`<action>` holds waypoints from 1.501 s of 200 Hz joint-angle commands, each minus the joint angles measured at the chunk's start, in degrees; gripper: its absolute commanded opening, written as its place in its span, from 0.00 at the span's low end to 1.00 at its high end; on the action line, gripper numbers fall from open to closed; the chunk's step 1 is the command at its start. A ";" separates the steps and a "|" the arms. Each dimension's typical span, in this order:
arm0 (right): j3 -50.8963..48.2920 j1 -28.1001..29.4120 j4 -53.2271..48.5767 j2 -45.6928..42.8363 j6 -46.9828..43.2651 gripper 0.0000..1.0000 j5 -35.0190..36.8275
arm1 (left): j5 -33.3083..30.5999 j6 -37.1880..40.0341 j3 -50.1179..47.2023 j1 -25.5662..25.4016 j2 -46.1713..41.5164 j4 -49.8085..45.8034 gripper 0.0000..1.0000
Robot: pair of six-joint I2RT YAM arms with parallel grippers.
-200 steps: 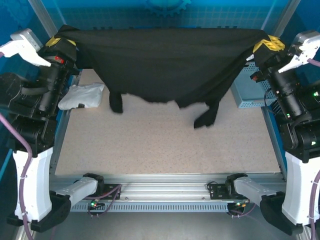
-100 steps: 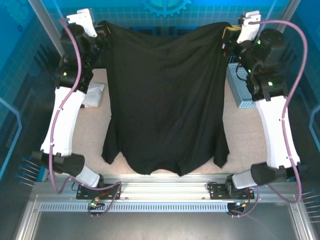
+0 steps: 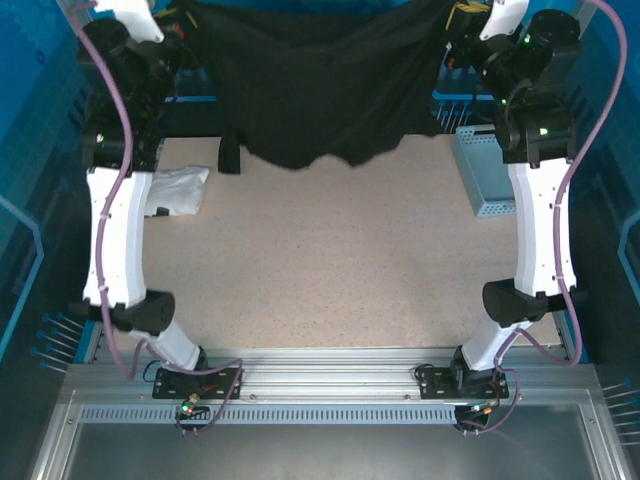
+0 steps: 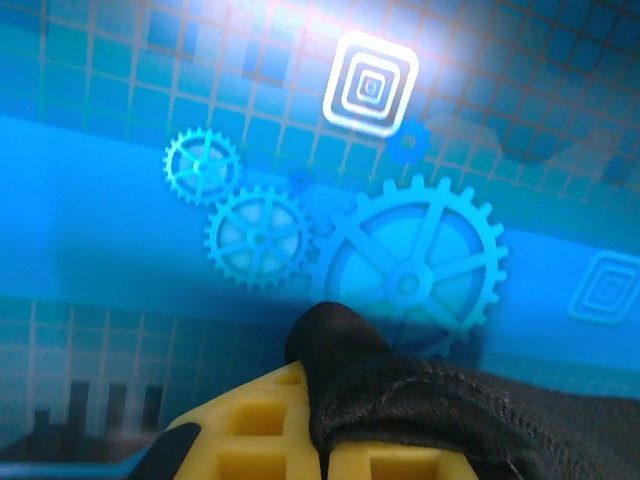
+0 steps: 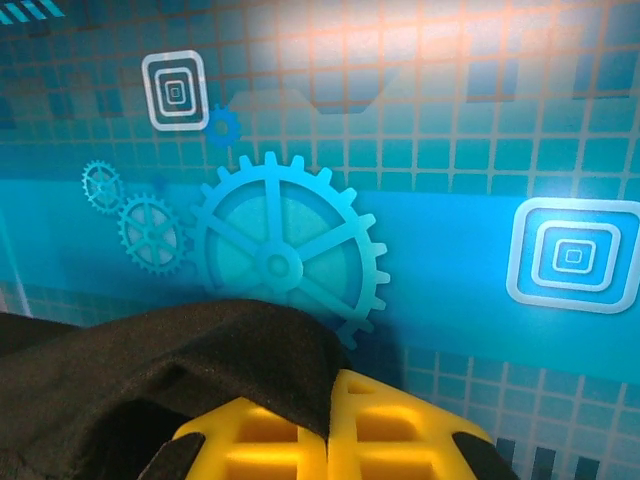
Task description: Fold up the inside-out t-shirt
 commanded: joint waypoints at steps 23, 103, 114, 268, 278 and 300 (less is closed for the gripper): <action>-25.27 -0.58 -4.35 -15.18 2.84 0.00 -5.98 | 2.55 -9.93 -41.26 -1.84 -27.41 11.18 0.00; -80.74 -0.86 0.61 -31.42 8.23 0.00 -11.22 | 1.98 -21.57 -98.30 -14.42 -48.97 5.34 0.00; -82.48 -0.90 0.35 -30.55 8.54 0.00 -12.49 | 2.24 -21.95 -100.79 -16.49 -47.06 6.56 0.00; -83.43 -0.81 -5.34 -30.06 7.94 0.00 -17.24 | -6.56 2.45 -89.85 -43.60 -22.14 22.62 0.82; -83.23 -0.82 -5.62 -29.99 7.88 0.00 -17.08 | -3.57 3.64 -86.94 -44.09 -16.94 22.78 0.82; -83.16 -0.99 -6.07 -30.32 7.73 0.00 -16.92 | 0.58 5.11 -83.26 -44.25 -7.97 24.42 0.82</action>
